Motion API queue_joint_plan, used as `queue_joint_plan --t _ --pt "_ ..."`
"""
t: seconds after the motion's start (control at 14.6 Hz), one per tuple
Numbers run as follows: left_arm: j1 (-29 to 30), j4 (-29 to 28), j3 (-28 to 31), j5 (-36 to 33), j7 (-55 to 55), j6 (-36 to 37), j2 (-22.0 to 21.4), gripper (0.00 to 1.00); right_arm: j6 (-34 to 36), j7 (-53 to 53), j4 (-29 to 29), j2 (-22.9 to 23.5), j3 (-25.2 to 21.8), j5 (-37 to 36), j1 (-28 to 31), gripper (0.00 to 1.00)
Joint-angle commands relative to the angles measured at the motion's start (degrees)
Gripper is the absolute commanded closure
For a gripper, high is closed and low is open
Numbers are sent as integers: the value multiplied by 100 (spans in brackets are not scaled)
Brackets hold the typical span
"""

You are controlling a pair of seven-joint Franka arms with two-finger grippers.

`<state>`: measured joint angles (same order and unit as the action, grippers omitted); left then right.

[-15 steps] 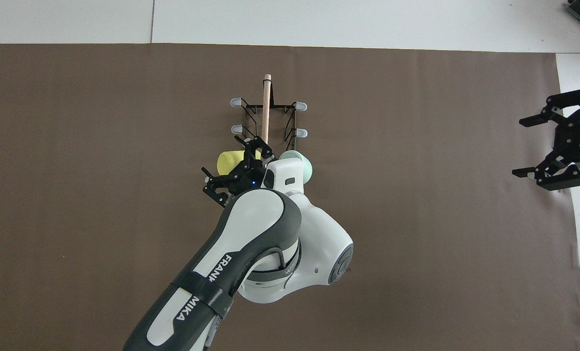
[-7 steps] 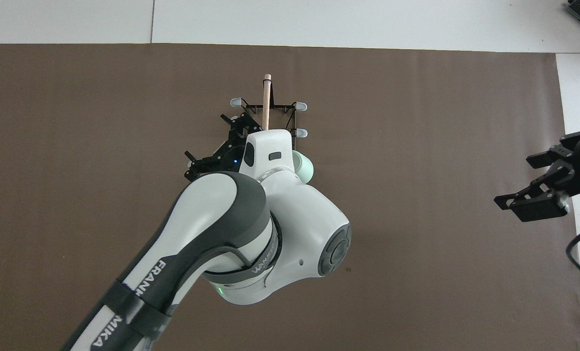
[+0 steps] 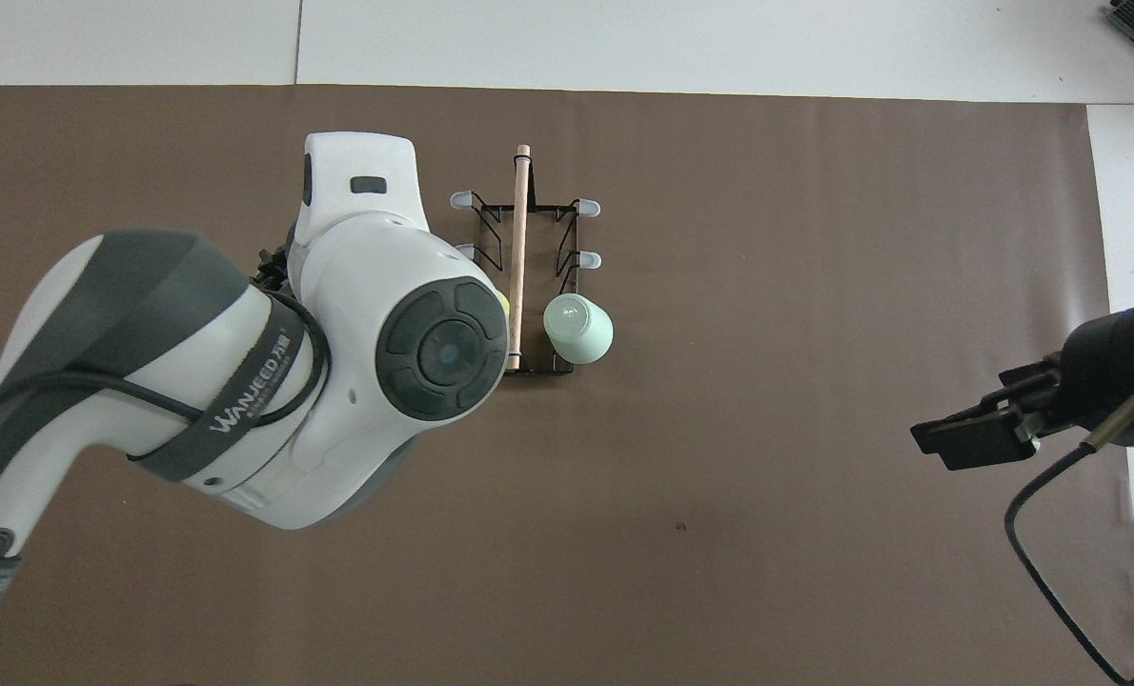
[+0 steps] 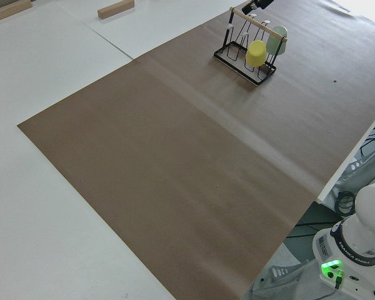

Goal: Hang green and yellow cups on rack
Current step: 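Open the left gripper and pull it back from the rack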

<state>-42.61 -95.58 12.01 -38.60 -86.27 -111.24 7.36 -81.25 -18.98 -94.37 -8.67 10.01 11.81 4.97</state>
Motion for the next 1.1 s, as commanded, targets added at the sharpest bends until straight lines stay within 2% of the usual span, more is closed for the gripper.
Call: queue_joint_plan --t 0.0,0.14,0.27,0.41,0.62,0.75,0.89,1.03 --pt "638 -145 -59 781 977 -468 -331 0 47 70 -213 -152 -34 -91 74 0" --pt "1016 -215 -59 1265 1654 -600 -437 0 -136 402 -275 -179 -51 -170 13 0" --pt "1377 -303 -50 1731 2331 -732 -525 0 -461 1218 -258 -92 -113 -258 4 0" --pt "1737 -330 -59 2127 3016 -768 -586 0 -506 1494 -161 93 -165 -739 -31 0" --pt "2247 -321 -59 2540 4071 -724 -631 0 -691 1468 163 532 -981 -1136 -540 0" --pt "2485 -321 -50 2839 4695 -689 -683 0 -848 1520 60 489 -1001 -1435 -655 0" --pt "2679 -321 -50 3033 5180 -584 -718 0 -1347 1521 -230 402 -1001 -1454 -699 0" --pt "2854 -330 -50 3226 5540 -548 -736 0 -1342 1529 -240 384 -948 -1471 -699 0"
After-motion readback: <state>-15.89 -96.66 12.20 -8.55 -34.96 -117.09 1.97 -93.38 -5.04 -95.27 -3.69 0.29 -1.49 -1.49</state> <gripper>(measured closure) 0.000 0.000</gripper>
